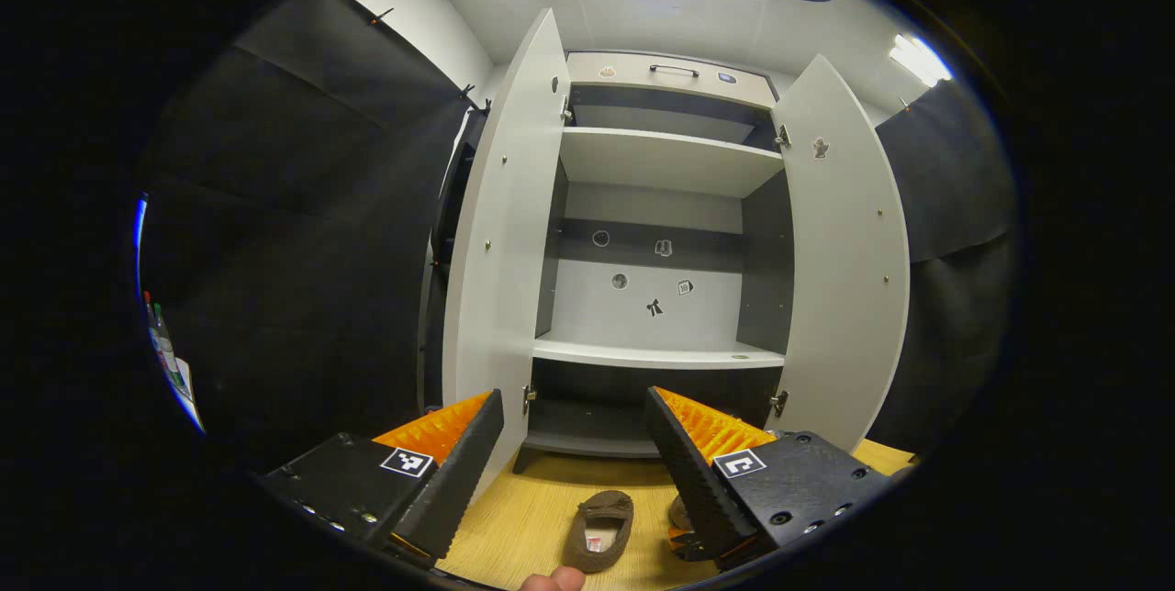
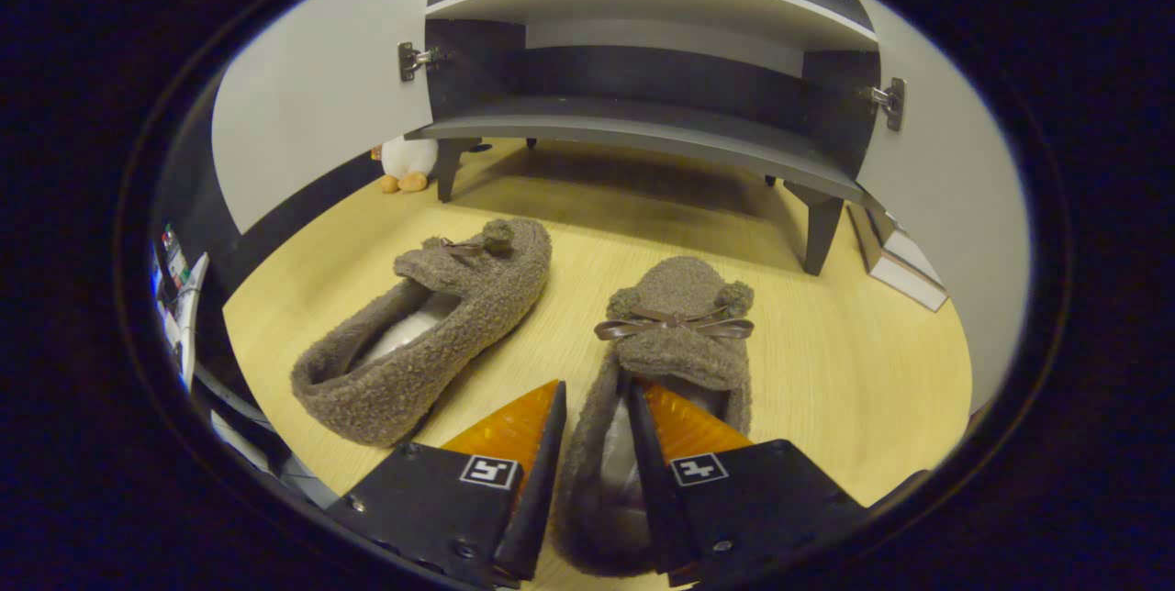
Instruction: Grab one shoe with the right hand and put it into the shoe cabinet, grab the other shoe with the left hand and put it into the shoe cabinet; then close the right door with the right hand and the left door with the left hand.
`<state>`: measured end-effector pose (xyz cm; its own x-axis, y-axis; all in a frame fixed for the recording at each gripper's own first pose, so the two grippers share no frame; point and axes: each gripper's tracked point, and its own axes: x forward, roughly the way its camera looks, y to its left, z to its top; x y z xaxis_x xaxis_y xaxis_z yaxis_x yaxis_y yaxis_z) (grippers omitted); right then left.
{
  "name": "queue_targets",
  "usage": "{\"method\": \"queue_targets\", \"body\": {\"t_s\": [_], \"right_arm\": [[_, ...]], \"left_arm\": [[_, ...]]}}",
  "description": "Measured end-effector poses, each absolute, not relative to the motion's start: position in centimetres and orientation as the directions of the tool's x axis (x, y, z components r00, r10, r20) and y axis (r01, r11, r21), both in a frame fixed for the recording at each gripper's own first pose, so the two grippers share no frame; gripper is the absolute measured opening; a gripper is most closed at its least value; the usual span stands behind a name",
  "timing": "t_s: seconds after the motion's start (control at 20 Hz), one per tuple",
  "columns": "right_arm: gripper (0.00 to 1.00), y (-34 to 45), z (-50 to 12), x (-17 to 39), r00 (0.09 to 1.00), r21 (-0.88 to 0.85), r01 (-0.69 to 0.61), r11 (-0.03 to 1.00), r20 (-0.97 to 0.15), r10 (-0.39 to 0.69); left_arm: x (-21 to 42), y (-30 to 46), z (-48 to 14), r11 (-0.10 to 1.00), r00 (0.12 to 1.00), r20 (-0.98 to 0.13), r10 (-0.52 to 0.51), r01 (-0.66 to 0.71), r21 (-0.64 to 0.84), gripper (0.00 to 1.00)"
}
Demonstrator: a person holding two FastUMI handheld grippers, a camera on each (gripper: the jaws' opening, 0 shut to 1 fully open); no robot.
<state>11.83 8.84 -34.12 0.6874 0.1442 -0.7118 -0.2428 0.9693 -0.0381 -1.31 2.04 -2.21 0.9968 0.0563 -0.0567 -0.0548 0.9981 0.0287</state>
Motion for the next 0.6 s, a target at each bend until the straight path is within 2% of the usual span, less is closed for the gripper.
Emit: {"method": "queue_targets", "body": {"t_s": [0.05,0.1,0.2,0.25,0.4,0.6], "right_arm": [[0.38,8.8,-34.4,12.2,0.694,-0.057,-0.242,0.968,-0.708,0.132],[0.36,8.7,-34.7,12.4,0.702,-0.073,-0.242,0.968,-0.701,0.123],[0.27,8.5,-34.8,12.7,0.722,-0.089,-0.234,0.968,-0.683,0.112],[0.28,8.2,-34.8,12.8,0.734,-0.095,-0.227,0.969,-0.671,0.106],[0.11,8.3,-34.6,12.9,0.742,-0.045,-0.218,0.975,-0.656,0.135],[0.06,8.2,-33.5,12.9,0.771,-0.033,-0.224,0.974,-0.617,0.157]], "left_arm": [[-1.2,2.1,-2.3,0.998,0.997,-0.058,0.058,-0.056,0.035,0.95],[-1.2,1.9,-2.4,0.998,0.996,-0.062,0.057,-0.055,0.037,0.95],[-1.1,1.5,-2.5,0.998,0.997,-0.067,0.048,-0.046,0.033,0.95],[-1.1,1.4,-2.6,0.999,0.997,-0.069,0.046,-0.044,0.032,0.95],[-0.9,1.2,-2.7,0.999,0.996,-0.073,0.041,-0.039,0.030,0.95],[-0.9,1.2,-3.0,0.999,0.995,-0.085,0.043,-0.041,0.030,0.95]]}}
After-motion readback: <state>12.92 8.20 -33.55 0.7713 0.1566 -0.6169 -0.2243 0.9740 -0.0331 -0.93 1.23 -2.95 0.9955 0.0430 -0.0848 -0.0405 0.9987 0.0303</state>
